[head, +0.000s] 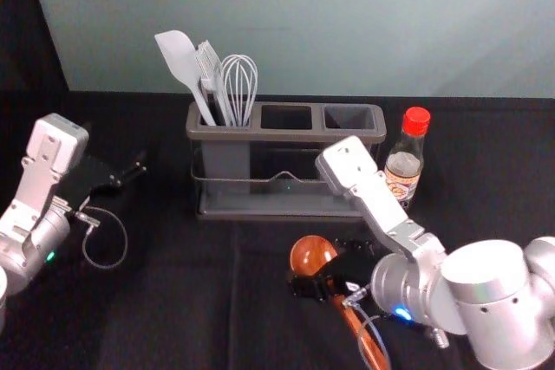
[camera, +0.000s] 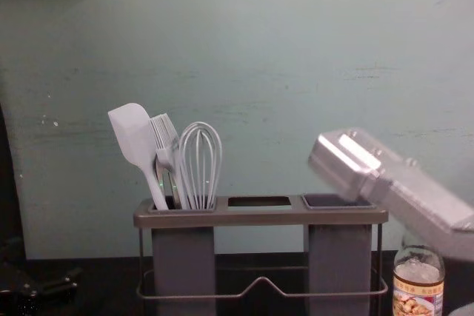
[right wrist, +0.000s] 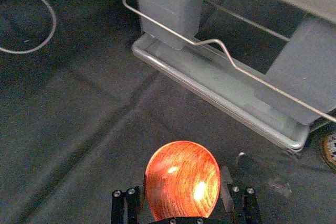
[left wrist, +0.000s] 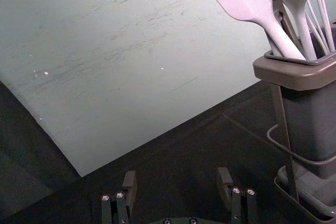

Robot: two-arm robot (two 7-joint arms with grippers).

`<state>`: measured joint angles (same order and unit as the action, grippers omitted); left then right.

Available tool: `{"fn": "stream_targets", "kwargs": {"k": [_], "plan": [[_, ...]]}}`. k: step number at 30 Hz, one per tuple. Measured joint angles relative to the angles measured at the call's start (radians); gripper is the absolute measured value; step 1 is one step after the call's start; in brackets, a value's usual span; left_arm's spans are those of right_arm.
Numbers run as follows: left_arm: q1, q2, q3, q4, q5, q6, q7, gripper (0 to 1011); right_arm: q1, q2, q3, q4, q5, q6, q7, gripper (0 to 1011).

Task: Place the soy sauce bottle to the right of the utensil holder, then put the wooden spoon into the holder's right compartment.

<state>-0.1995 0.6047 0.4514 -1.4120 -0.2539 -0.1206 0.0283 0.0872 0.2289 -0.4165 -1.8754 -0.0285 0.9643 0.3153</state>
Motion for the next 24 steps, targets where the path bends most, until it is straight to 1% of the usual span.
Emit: {"fn": "stream_targets", "kwargs": {"k": [5, 6, 8, 9, 13, 14, 15, 16, 18, 19, 22, 23, 24], "plan": [[0.0, 0.0, 0.0, 0.0, 0.0, 0.0, 0.0, 1005, -0.021, 0.038, 0.021, -0.068, -0.003, 0.013, 0.029, 840], [0.0, 0.0, 0.0, 0.0, 0.0, 0.0, 0.0, 1005, -0.021, 0.038, 0.021, -0.068, -0.003, 0.013, 0.029, 840], [0.0, 0.0, 0.0, 0.0, 0.0, 0.0, 0.0, 1005, -0.035, 0.053, 0.035, -0.094, -0.004, 0.013, 0.036, 840], [0.0, 0.0, 0.0, 0.0, 0.0, 0.0, 0.0, 1005, -0.047, 0.062, 0.048, -0.111, -0.006, 0.01, 0.039, 840], [0.0, 0.0, 0.0, 0.0, 0.0, 0.0, 0.0, 1005, -0.08, 0.076, 0.076, -0.146, -0.011, -0.024, 0.039, 840], [0.0, 0.0, 0.0, 0.0, 0.0, 0.0, 0.0, 1005, -0.103, 0.08, 0.094, -0.163, -0.011, -0.056, 0.038, 840], [0.0, 0.0, 0.0, 0.0, 0.0, 0.0, 0.0, 1005, -0.115, 0.082, 0.103, -0.172, -0.011, -0.074, 0.037, 840], [0.0, 0.0, 0.0, 0.0, 0.0, 0.0, 0.0, 1005, -0.14, 0.082, 0.121, -0.187, -0.011, -0.119, 0.031, 840], [0.0, 0.0, 0.0, 0.0, 0.0, 0.0, 0.0, 1005, -0.163, 0.081, 0.136, -0.199, -0.011, -0.163, 0.024, 840], [0.0, 0.0, 0.0, 0.0, 0.0, 0.0, 0.0, 1005, -0.186, 0.079, 0.15, -0.211, -0.013, -0.21, 0.016, 840], [0.0, 0.0, 0.0, 0.0, 0.0, 0.0, 0.0, 1005, -0.217, 0.076, 0.168, -0.225, -0.019, -0.279, 0.0, 840], [0.0, 0.0, 0.0, 0.0, 0.0, 0.0, 0.0, 1005, -0.235, 0.072, 0.178, -0.232, -0.022, -0.322, -0.008, 840], [0.0, 0.0, 0.0, 0.0, 0.0, 0.0, 0.0, 1005, -0.241, 0.071, 0.183, -0.234, -0.022, -0.339, -0.01, 840]]}}
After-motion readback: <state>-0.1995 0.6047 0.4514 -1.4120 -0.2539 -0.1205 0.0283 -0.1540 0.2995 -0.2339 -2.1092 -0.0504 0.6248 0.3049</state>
